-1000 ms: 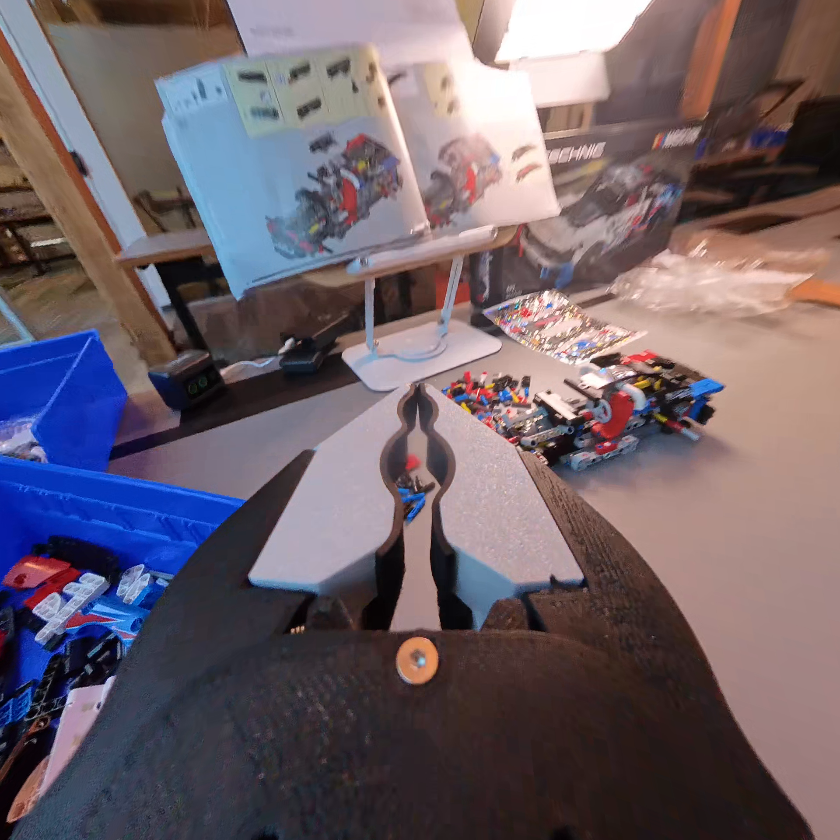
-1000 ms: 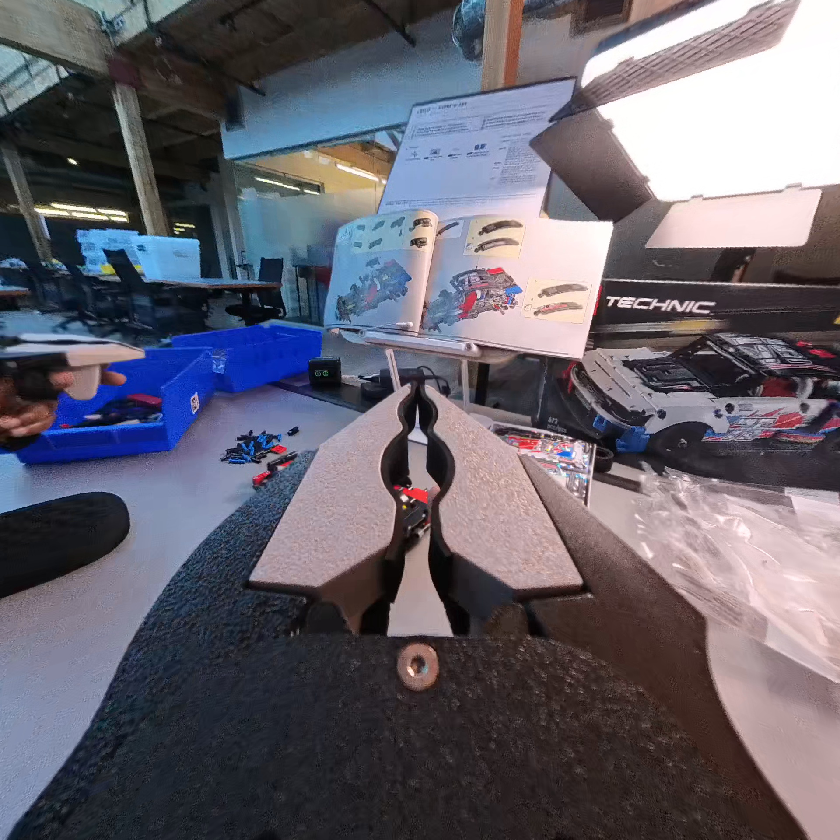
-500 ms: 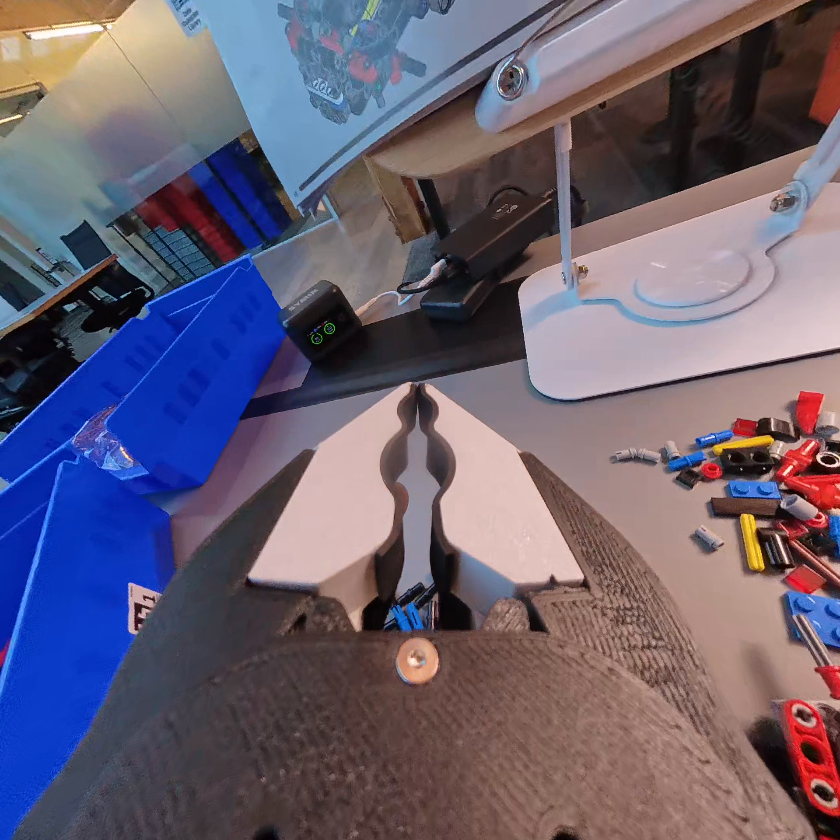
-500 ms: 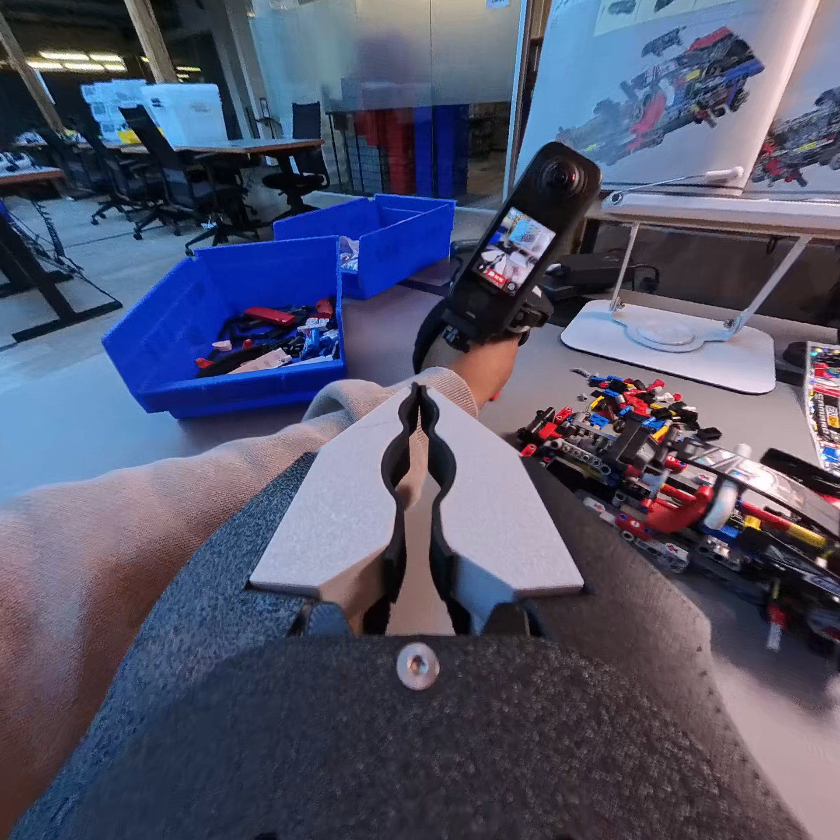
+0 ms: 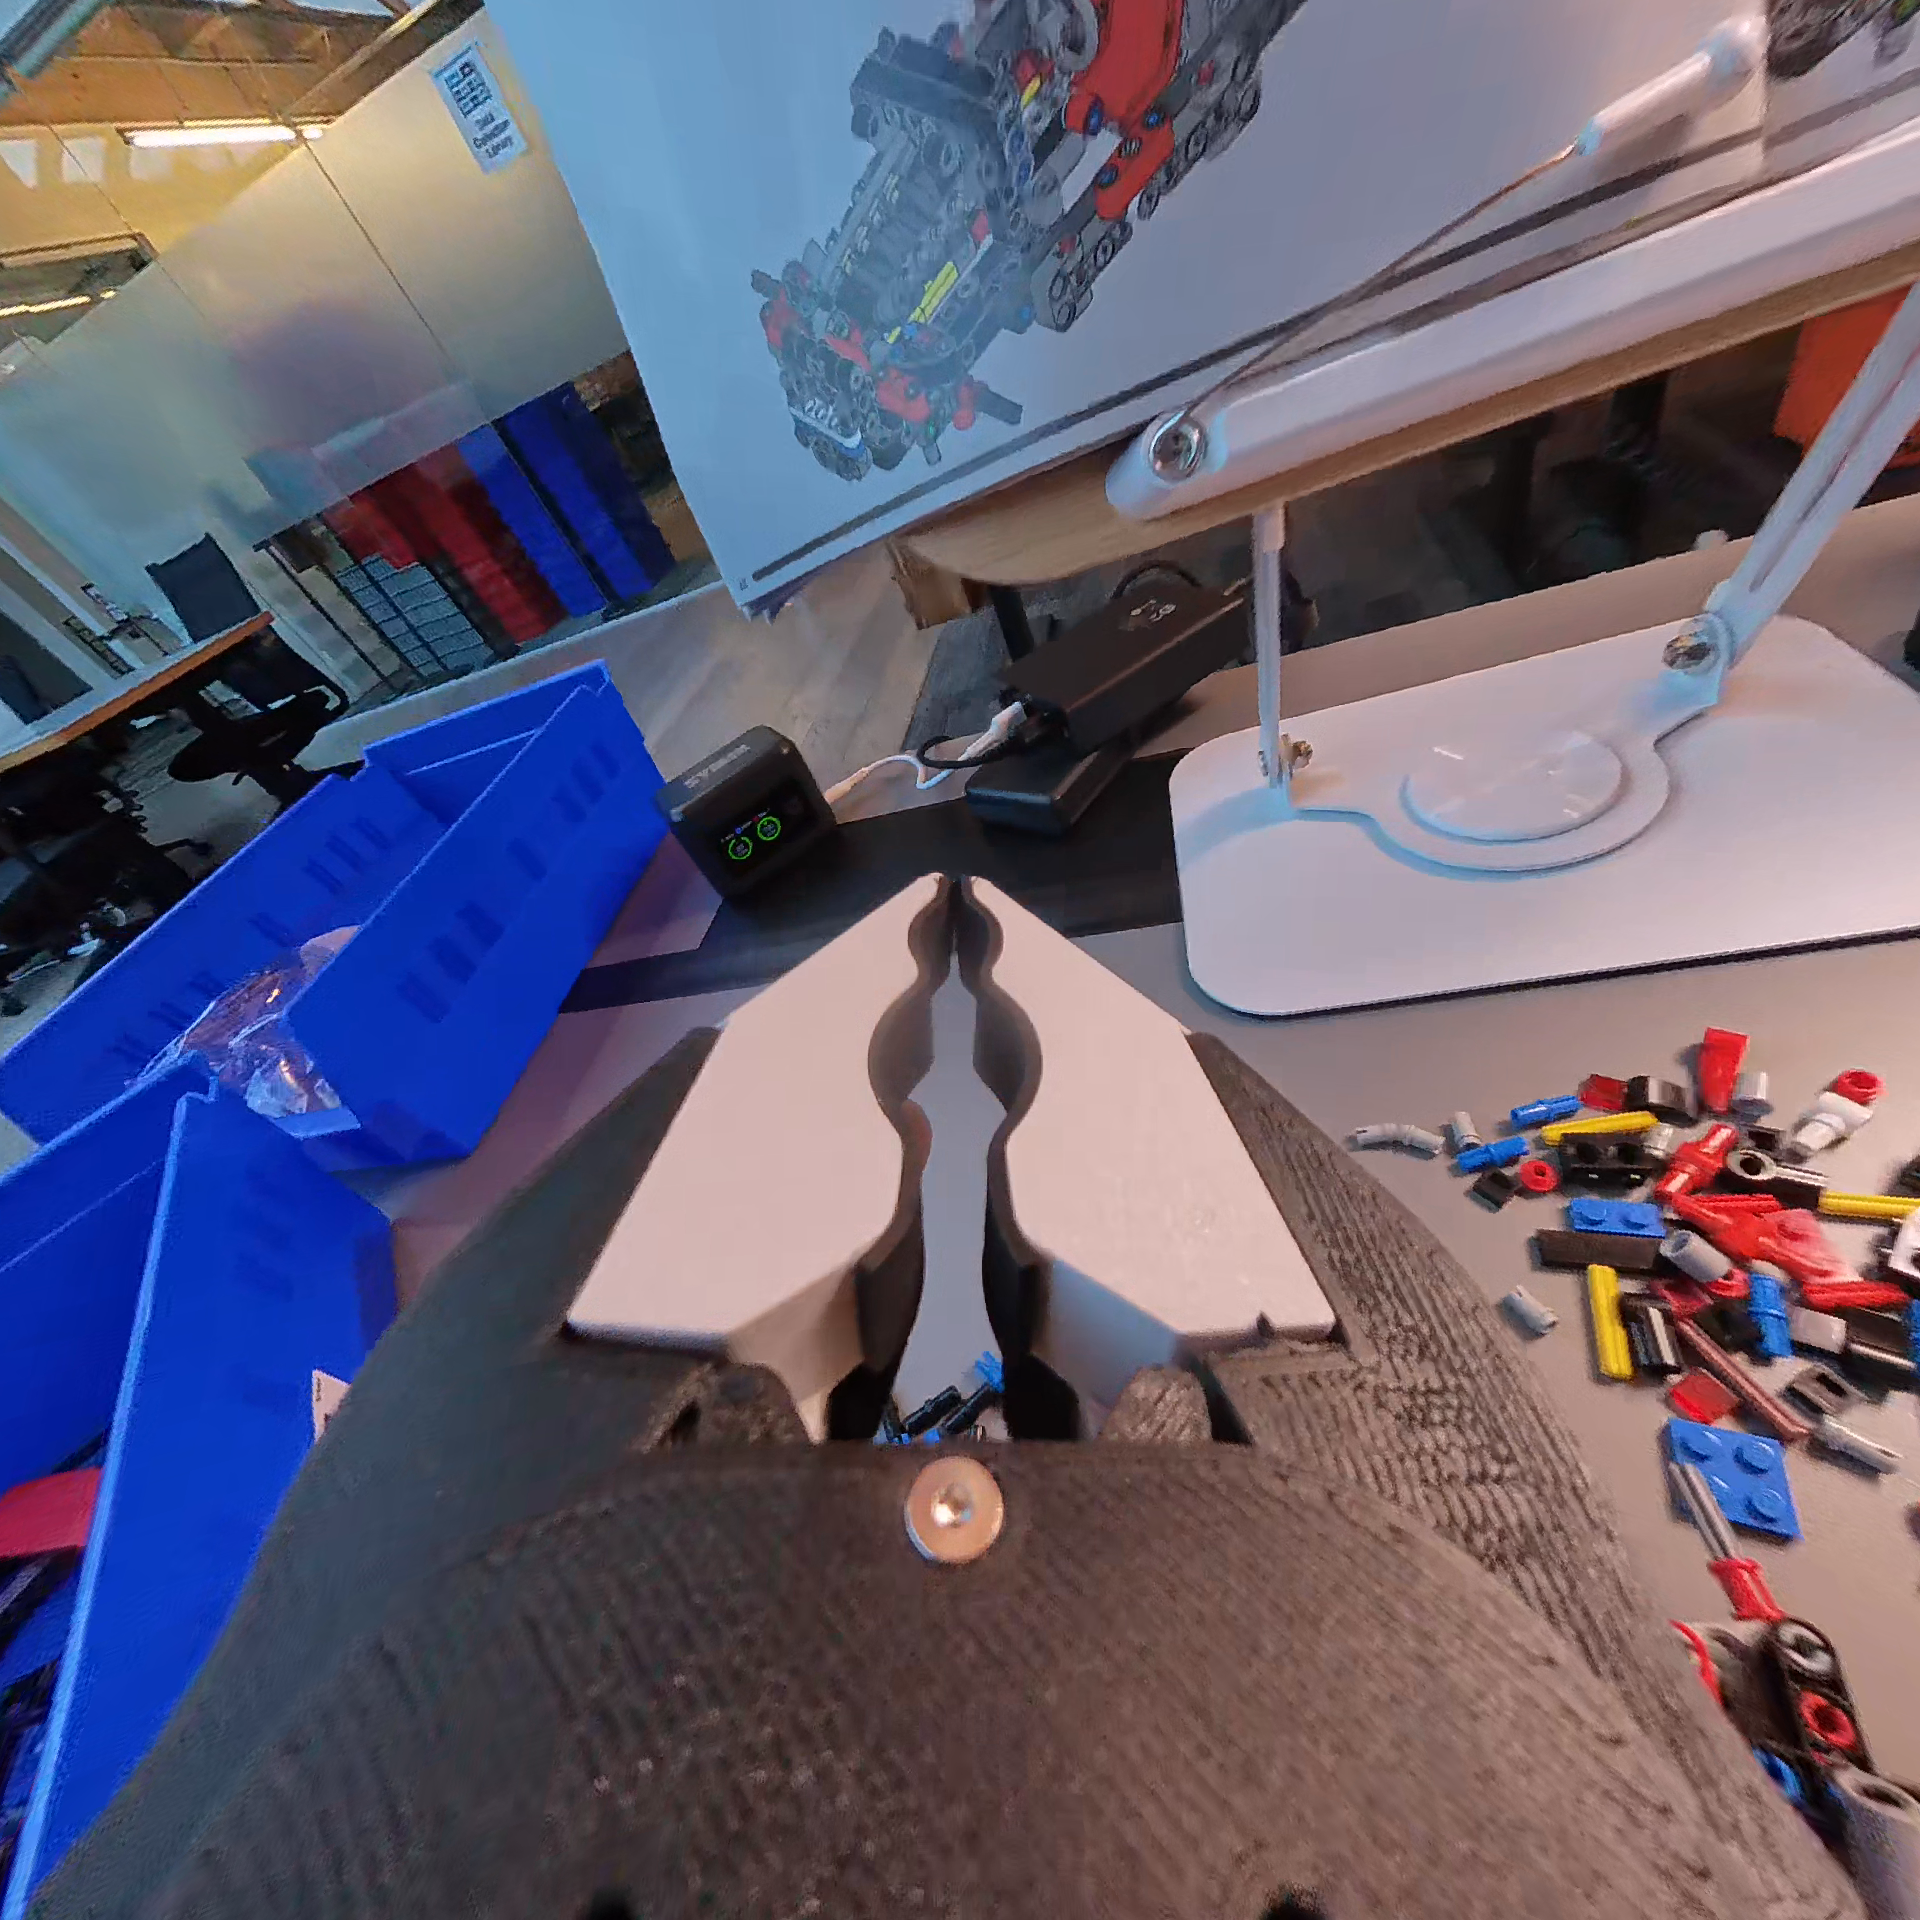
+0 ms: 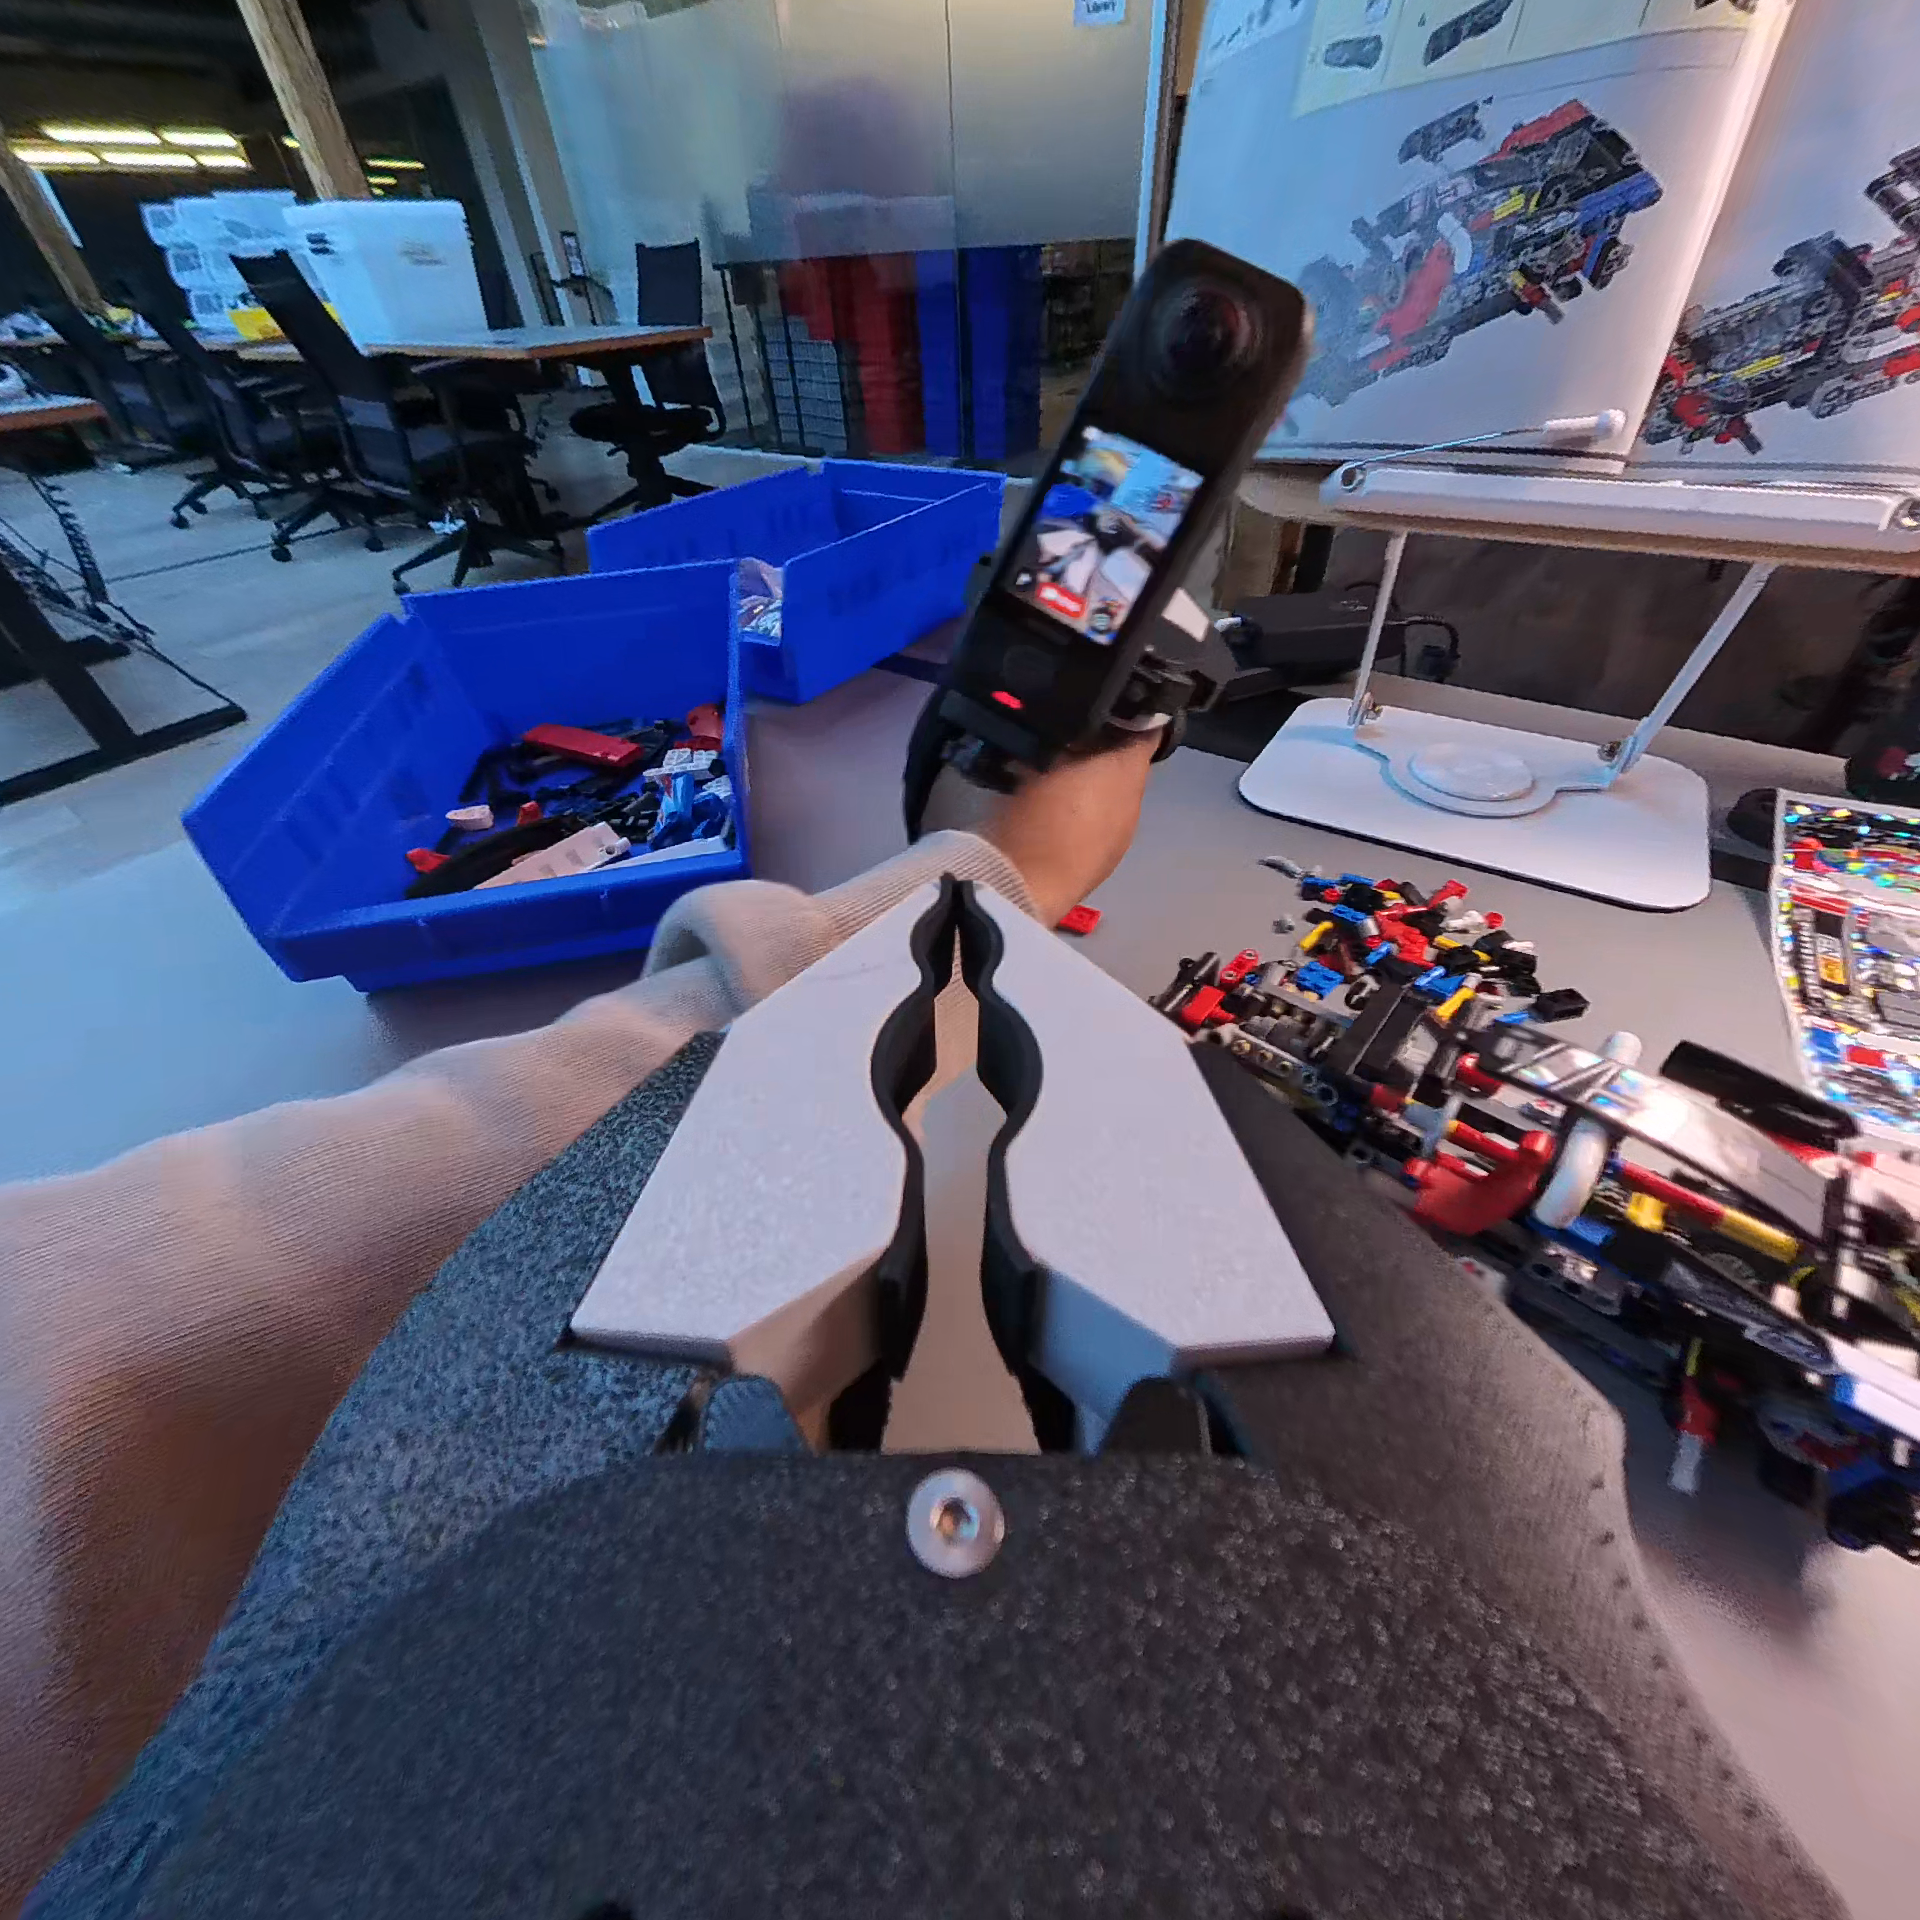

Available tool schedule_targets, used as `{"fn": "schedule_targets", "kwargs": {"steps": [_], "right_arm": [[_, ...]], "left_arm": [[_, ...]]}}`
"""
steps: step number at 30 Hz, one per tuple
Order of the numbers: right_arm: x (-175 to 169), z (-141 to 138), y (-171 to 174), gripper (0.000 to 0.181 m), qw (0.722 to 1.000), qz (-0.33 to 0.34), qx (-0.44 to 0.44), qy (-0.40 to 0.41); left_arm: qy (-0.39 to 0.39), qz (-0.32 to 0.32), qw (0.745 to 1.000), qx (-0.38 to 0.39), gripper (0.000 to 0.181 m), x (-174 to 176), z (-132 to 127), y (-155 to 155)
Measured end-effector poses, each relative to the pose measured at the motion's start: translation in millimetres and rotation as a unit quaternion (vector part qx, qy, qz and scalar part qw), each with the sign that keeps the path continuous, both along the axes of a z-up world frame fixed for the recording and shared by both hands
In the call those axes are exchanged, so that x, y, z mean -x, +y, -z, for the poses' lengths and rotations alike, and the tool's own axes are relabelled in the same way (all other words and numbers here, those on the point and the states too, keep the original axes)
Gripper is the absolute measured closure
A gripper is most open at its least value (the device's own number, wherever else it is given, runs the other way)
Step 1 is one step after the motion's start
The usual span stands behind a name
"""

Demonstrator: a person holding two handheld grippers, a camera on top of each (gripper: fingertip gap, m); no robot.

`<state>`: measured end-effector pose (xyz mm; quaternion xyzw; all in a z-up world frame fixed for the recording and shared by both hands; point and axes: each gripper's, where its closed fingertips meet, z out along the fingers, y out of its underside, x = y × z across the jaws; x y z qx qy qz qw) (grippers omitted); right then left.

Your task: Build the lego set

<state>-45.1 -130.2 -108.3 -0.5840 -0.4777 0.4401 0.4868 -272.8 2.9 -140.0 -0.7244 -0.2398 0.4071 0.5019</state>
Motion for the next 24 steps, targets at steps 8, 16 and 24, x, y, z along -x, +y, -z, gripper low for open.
{"fn": "schedule_targets", "kwargs": {"steps": [8,16,24], "right_arm": [[25.1,-27.7,157.4,0.181,0.983,0.171,-0.069,0.003],[100.9,-21.9,246.6,0.181,0.950,0.285,-0.126,-0.025],[136.4,2.9,245.7,0.181,0.947,0.296,-0.115,-0.045]], "left_arm": [[-0.074,0.229,0.964,-0.113,0.181,-174.3,-61.2,-37.9],[-0.116,0.288,0.944,-0.114,0.181,-278.2,-59.9,-71.1],[-0.141,0.281,0.945,-0.094,0.181,-279.5,-46.1,-66.5]]}}
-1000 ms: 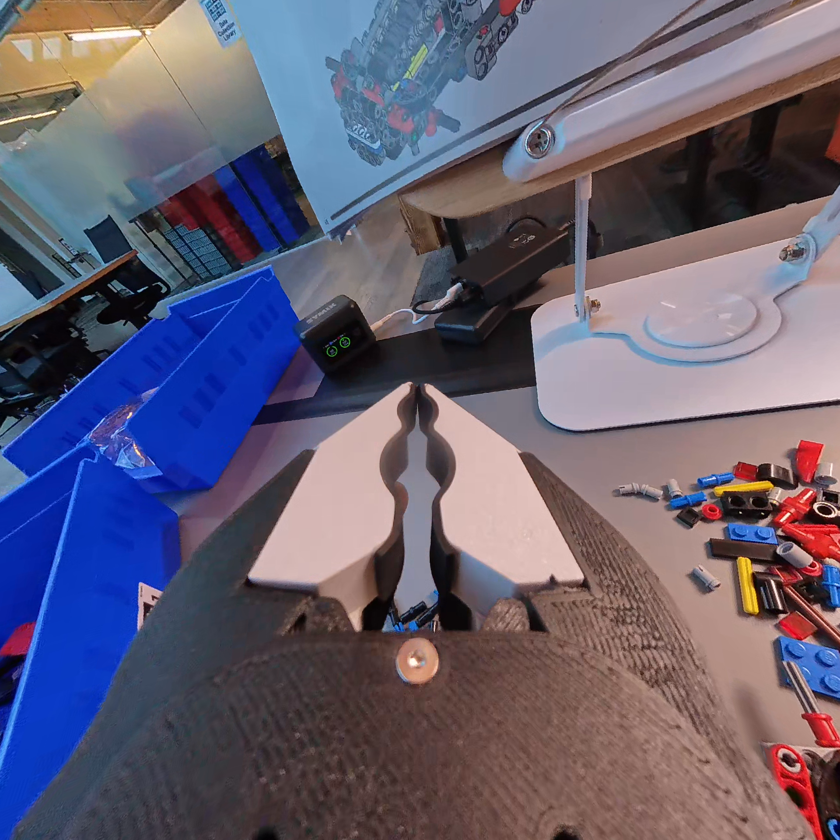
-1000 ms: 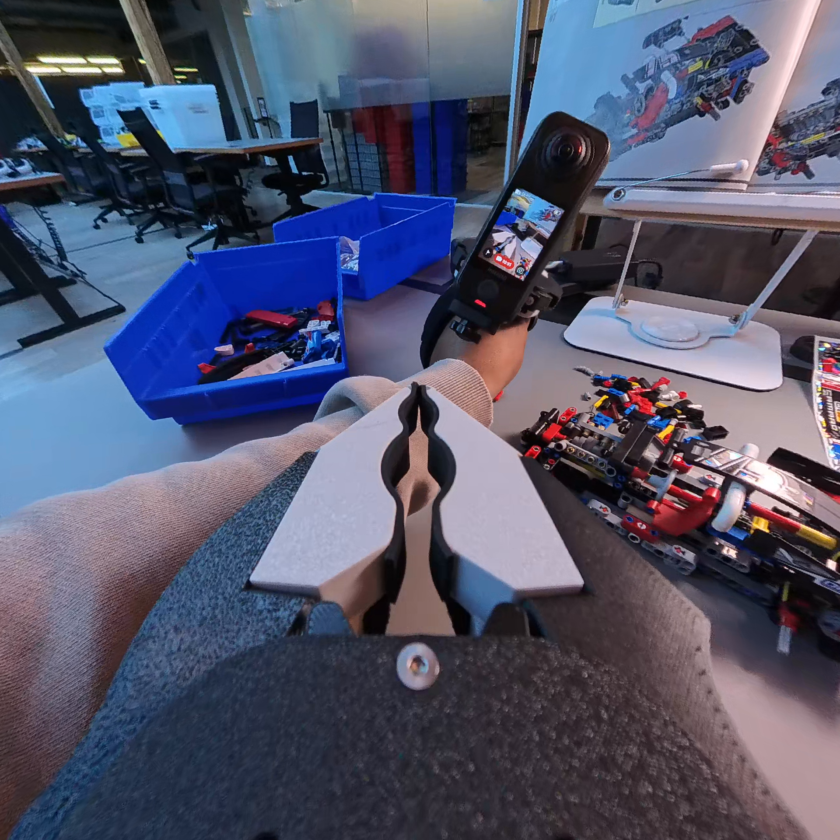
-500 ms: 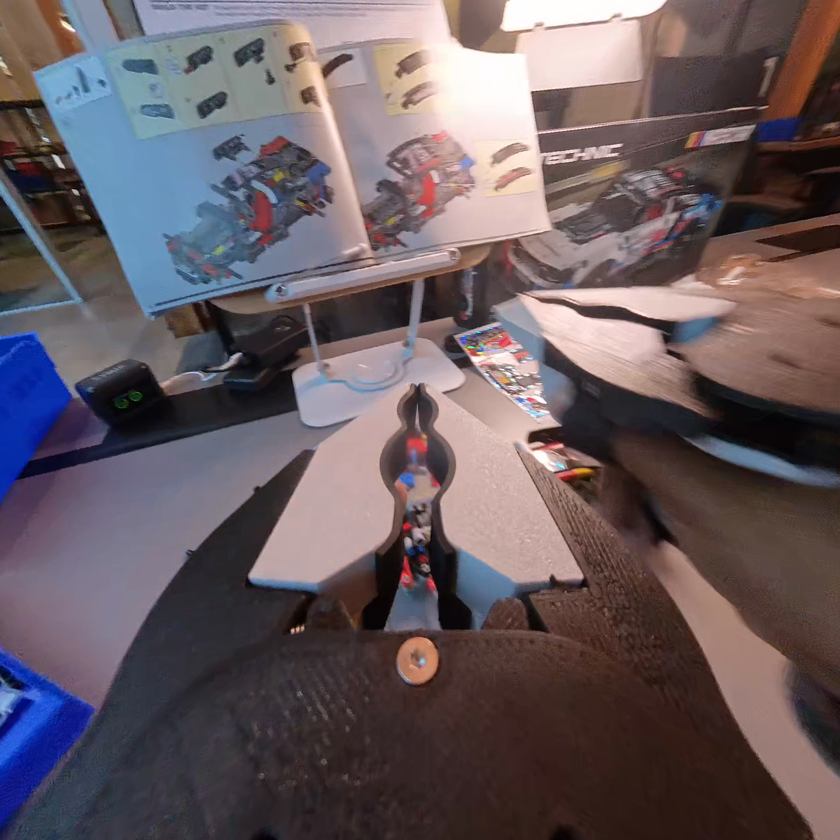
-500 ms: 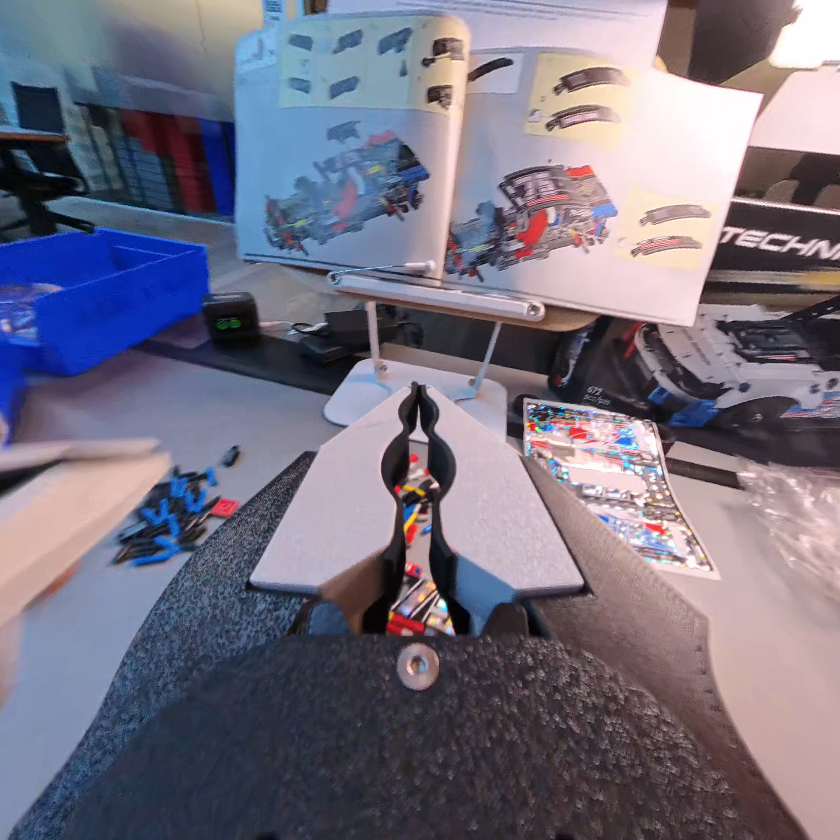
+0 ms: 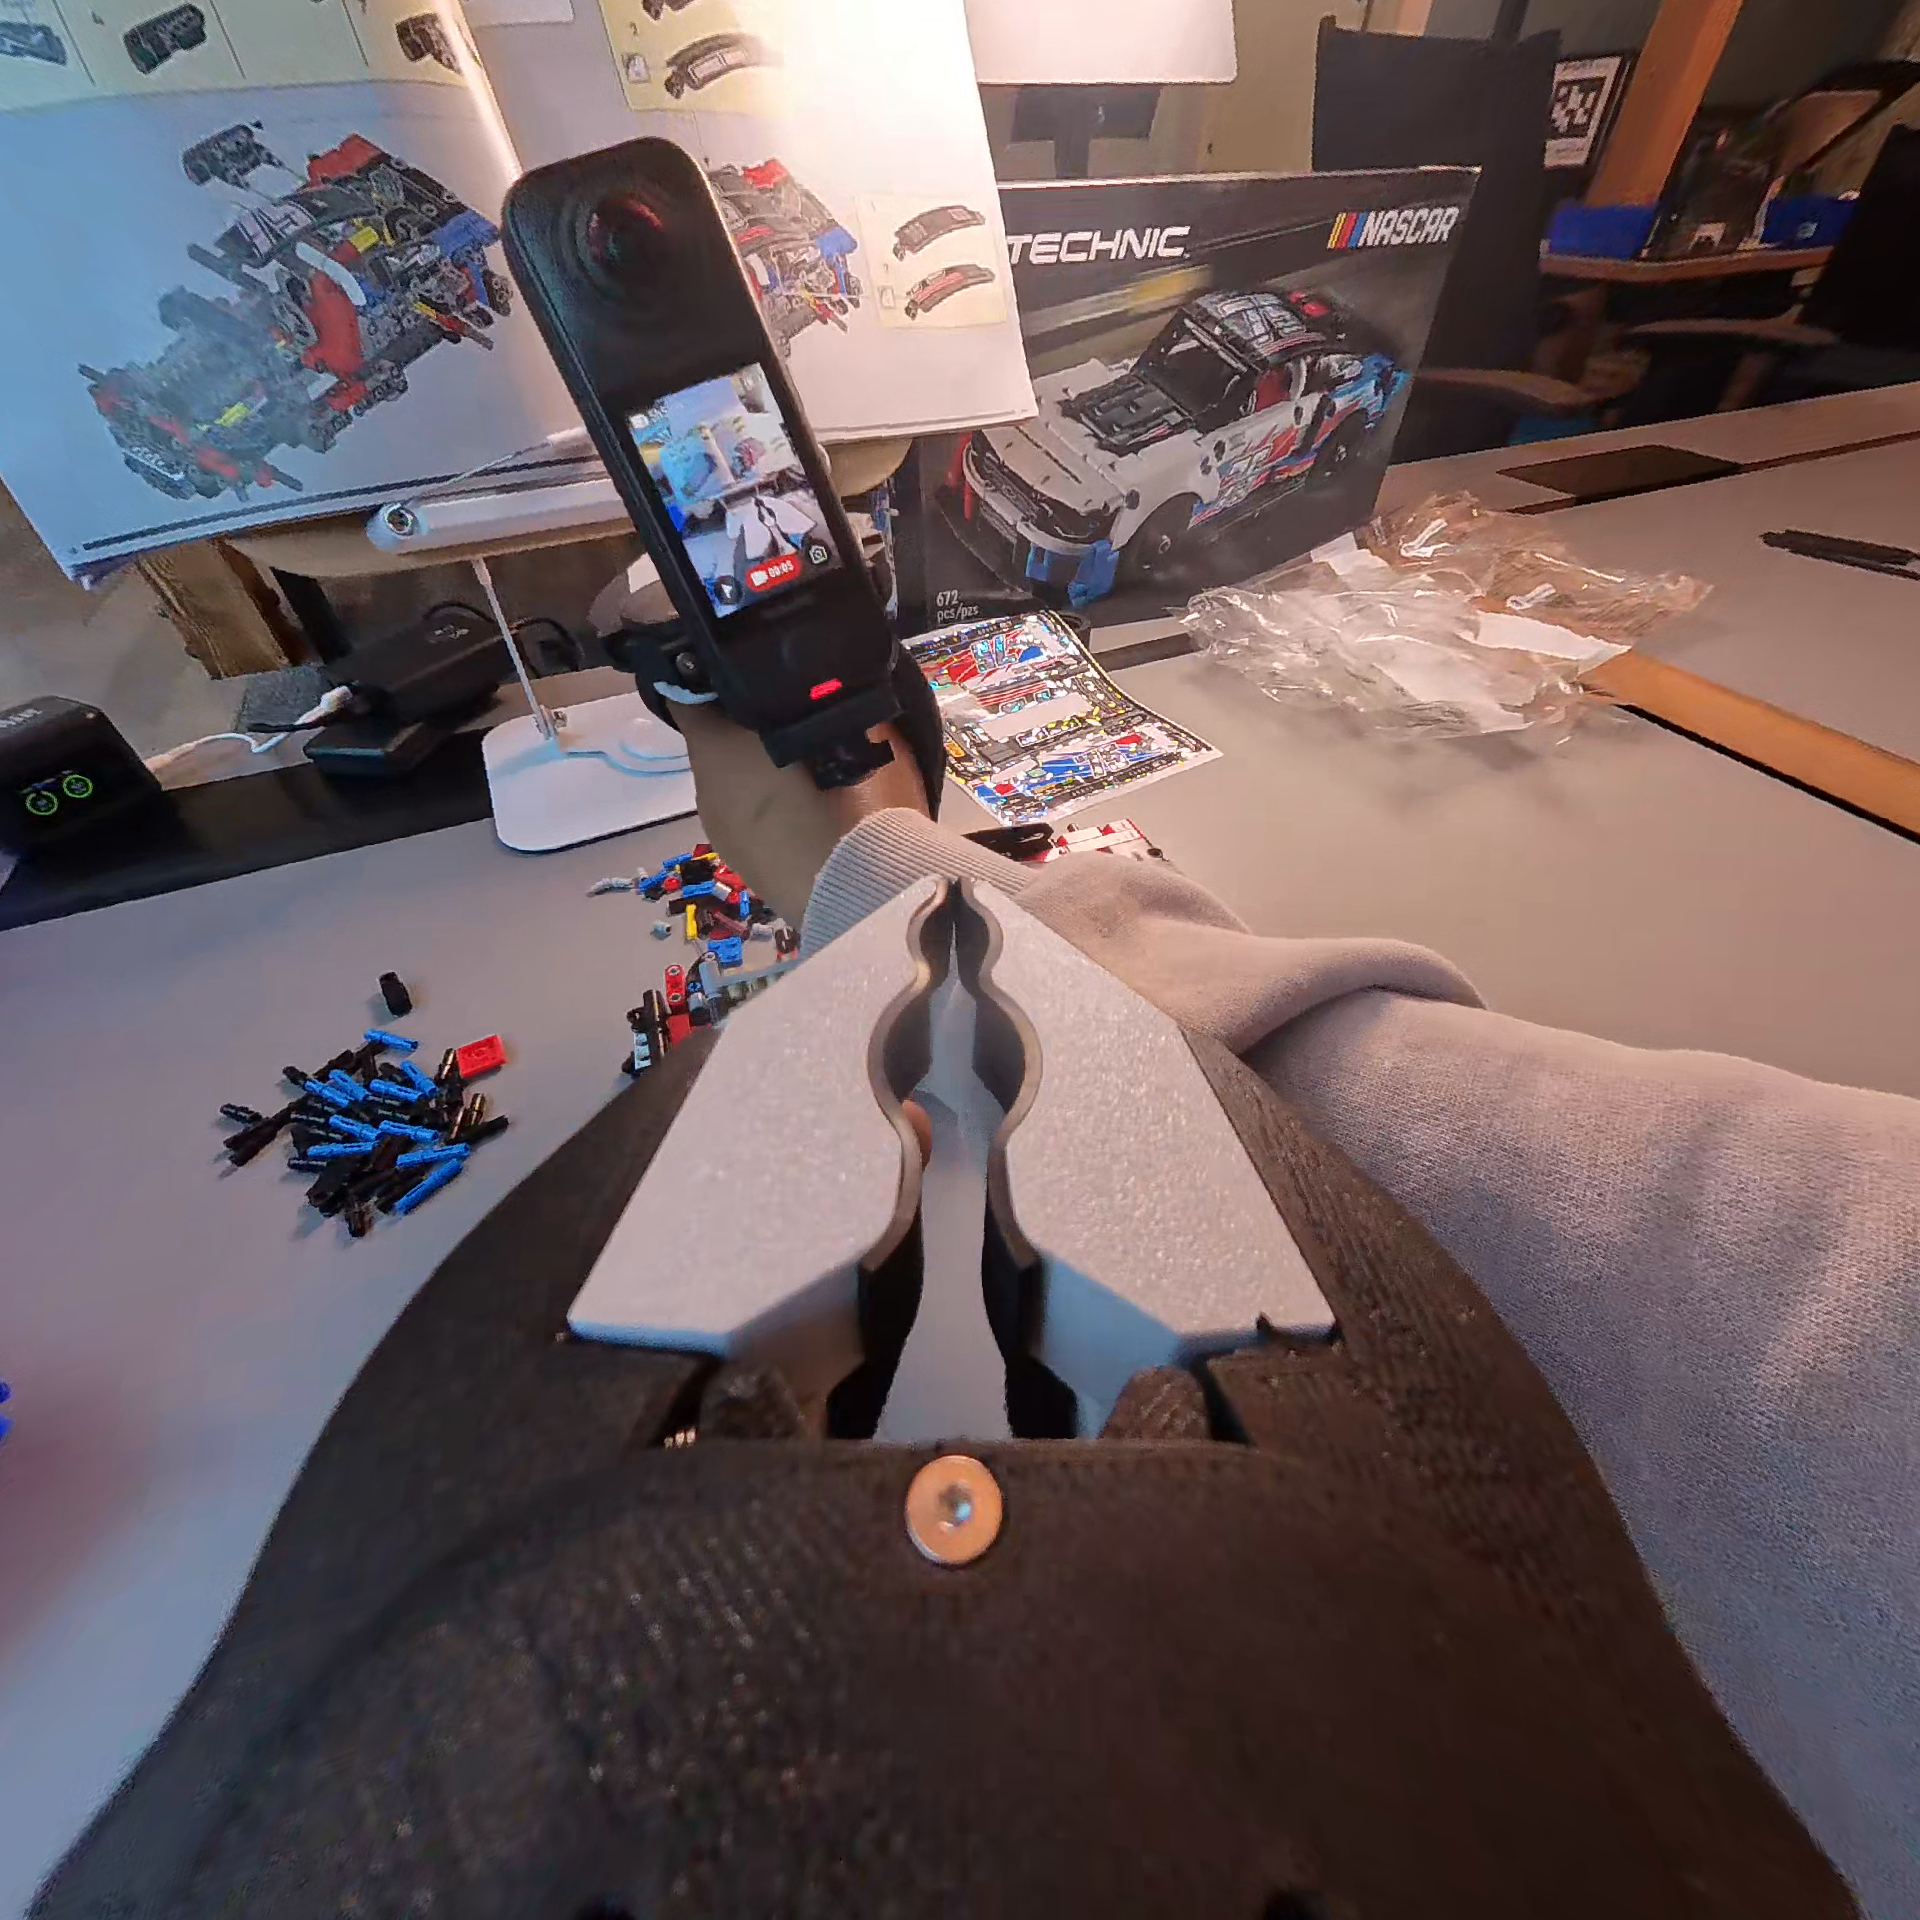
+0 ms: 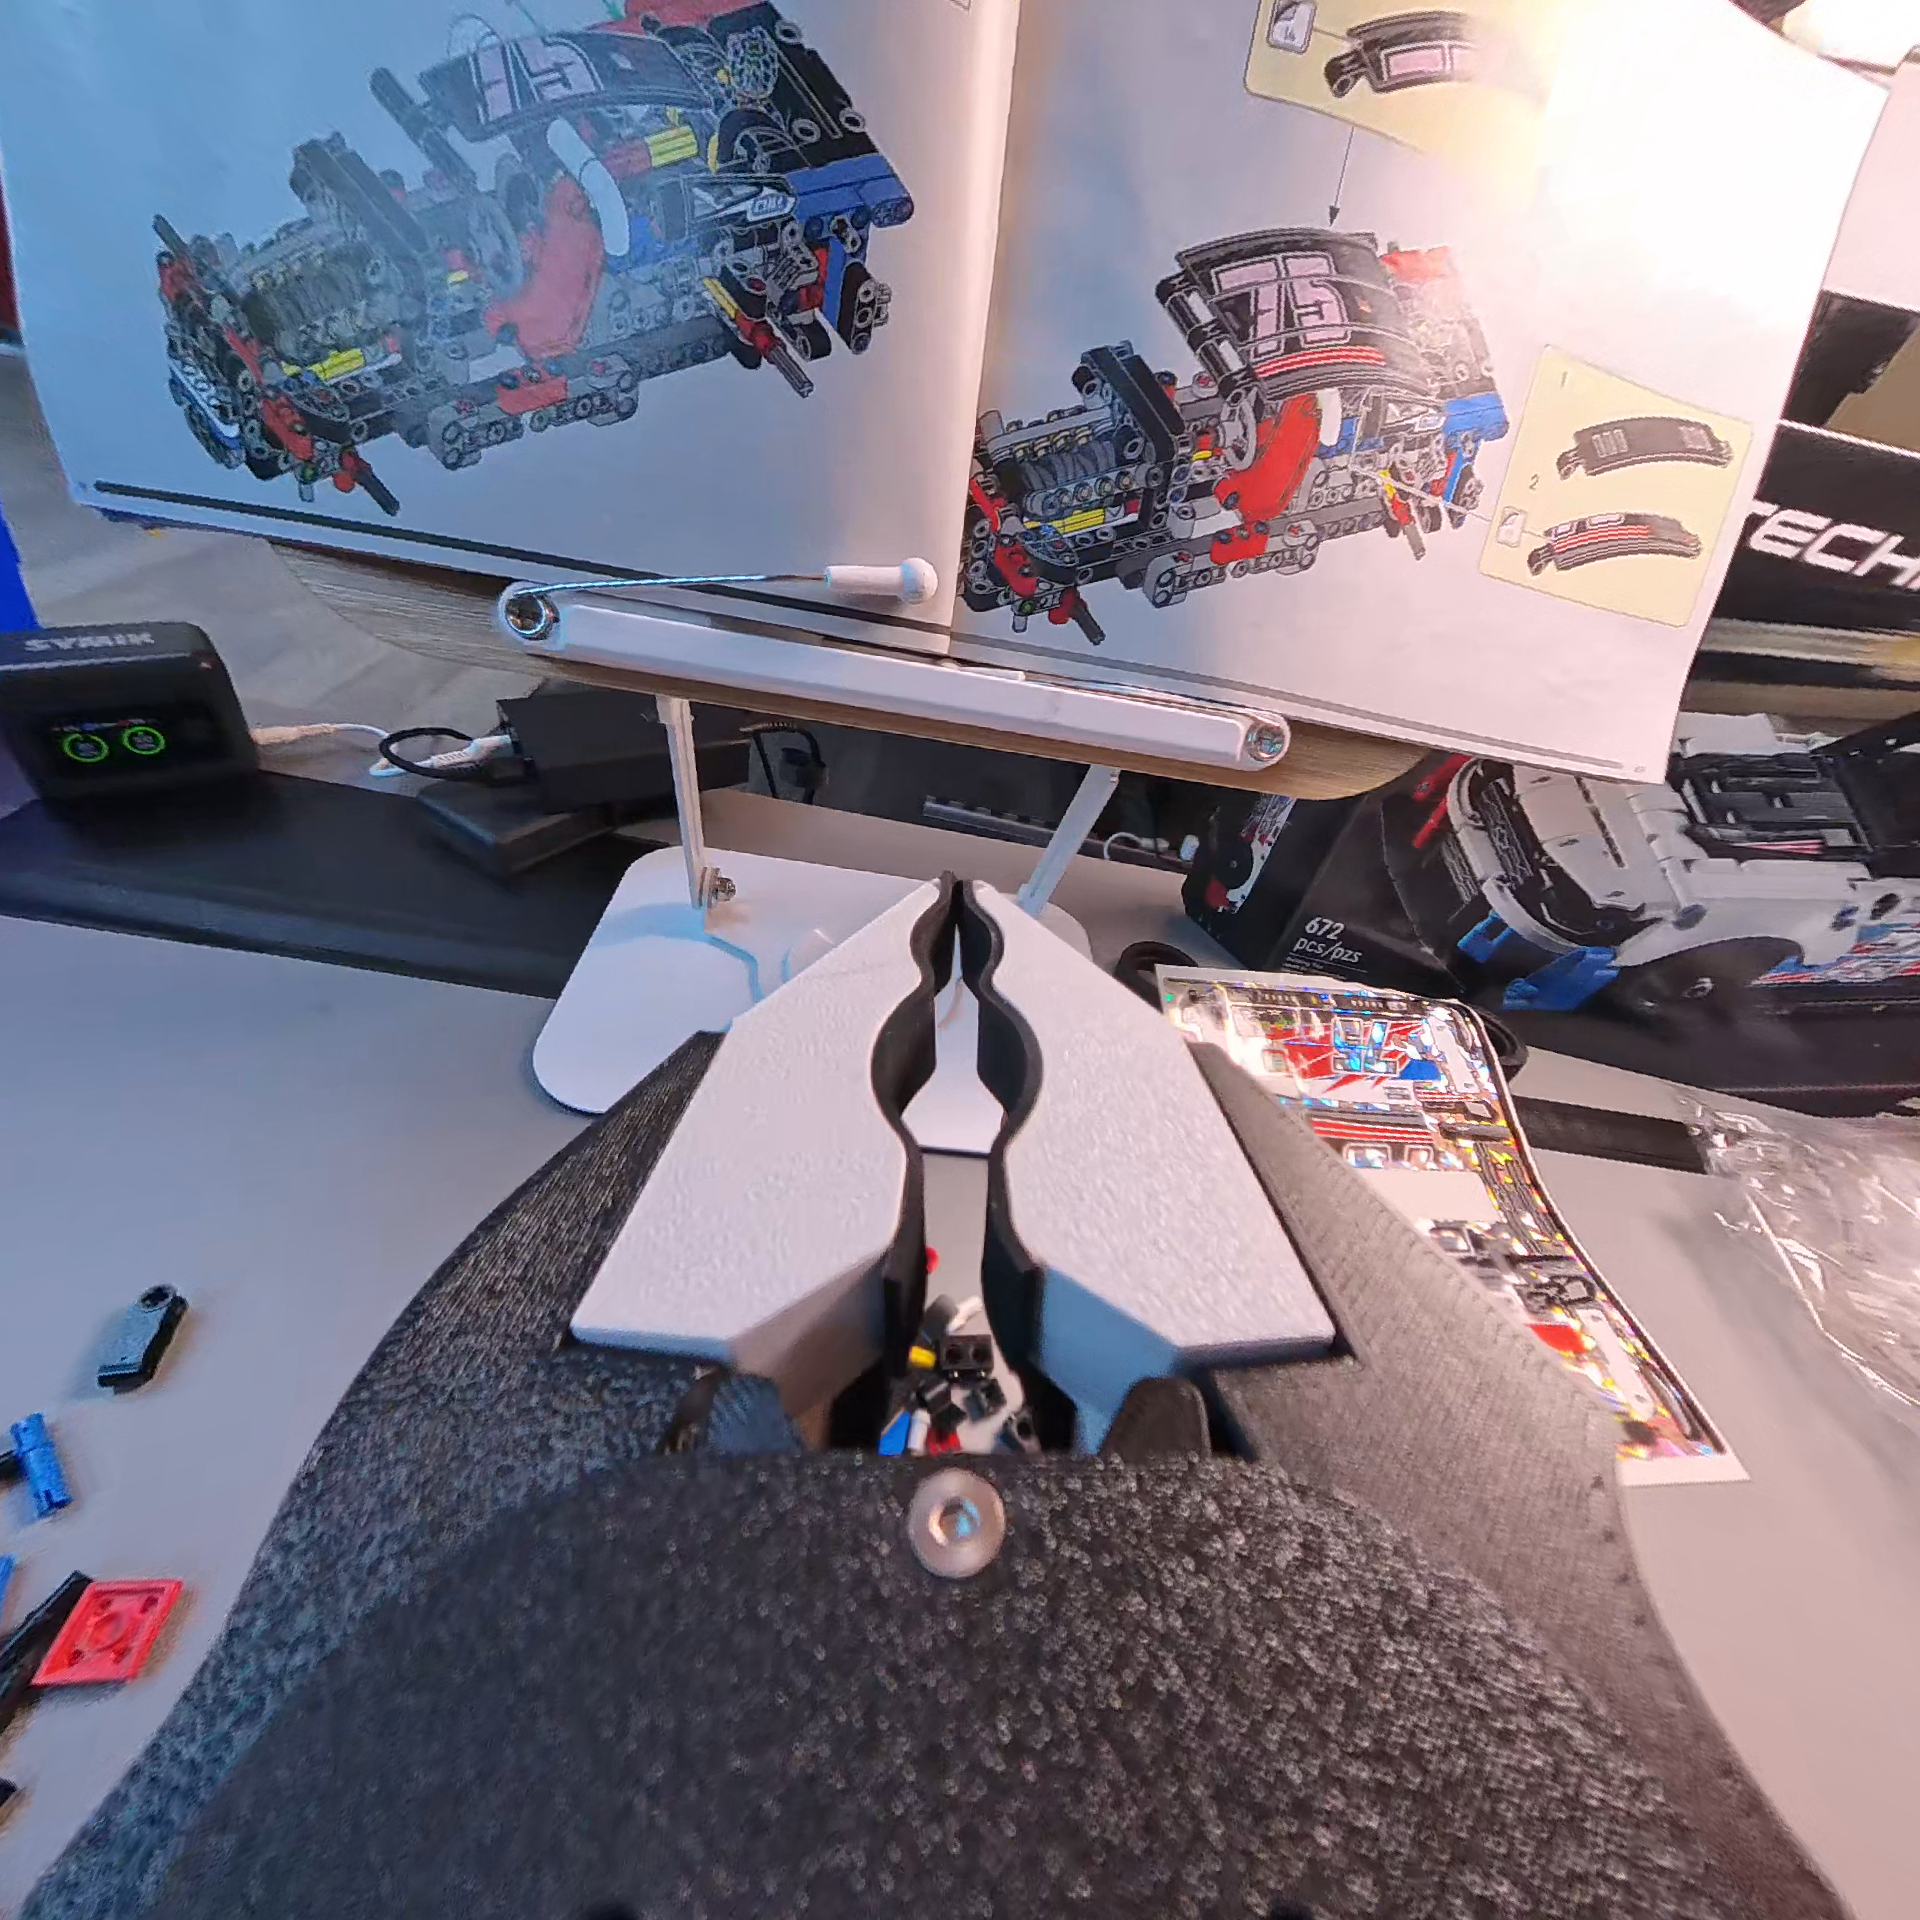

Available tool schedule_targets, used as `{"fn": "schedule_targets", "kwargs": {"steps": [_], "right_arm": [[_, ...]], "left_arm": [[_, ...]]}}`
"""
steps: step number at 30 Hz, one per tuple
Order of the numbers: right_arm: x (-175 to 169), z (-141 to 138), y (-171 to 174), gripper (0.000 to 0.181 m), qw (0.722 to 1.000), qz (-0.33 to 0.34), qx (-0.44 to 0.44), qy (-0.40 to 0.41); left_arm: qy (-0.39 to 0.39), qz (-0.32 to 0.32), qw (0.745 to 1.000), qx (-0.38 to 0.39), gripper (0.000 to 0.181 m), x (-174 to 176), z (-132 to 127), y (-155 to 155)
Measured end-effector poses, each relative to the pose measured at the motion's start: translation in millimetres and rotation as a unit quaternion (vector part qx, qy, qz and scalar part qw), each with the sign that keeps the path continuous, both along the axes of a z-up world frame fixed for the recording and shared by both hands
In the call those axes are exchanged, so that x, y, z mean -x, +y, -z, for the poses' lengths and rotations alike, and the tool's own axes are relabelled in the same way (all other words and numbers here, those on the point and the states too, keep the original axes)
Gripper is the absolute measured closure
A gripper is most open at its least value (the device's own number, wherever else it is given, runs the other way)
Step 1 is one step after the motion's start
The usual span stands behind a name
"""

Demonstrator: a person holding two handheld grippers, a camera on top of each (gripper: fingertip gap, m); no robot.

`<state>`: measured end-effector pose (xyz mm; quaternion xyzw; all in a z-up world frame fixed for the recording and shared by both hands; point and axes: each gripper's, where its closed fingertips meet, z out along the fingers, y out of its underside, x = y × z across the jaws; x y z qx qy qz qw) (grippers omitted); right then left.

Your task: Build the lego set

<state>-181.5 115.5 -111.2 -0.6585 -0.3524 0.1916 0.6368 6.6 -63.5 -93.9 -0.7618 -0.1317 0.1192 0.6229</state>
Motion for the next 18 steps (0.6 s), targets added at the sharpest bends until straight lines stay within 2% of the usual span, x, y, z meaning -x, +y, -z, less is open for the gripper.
{"fn": "schedule_targets", "kwargs": {"steps": [15,16,18], "right_arm": [[4.5,-16.5,-13.0,0.181,0.999,-0.022,-0.012,0.020],[1.4,-22.1,-13.8,0.181,0.999,-0.031,-0.010,0.029],[-10.4,-55.3,-27.2,0.181,0.990,-0.098,-0.026,0.093]], "left_arm": [[0.003,-0.004,1.000,-0.015,0.181,15.2,-2.4,-3.9],[0.006,-0.001,1.000,-0.025,0.181,19.7,-6.9,-6.4],[0.016,0.005,0.999,-0.048,0.181,39.0,-21.6,-17.9]]}}
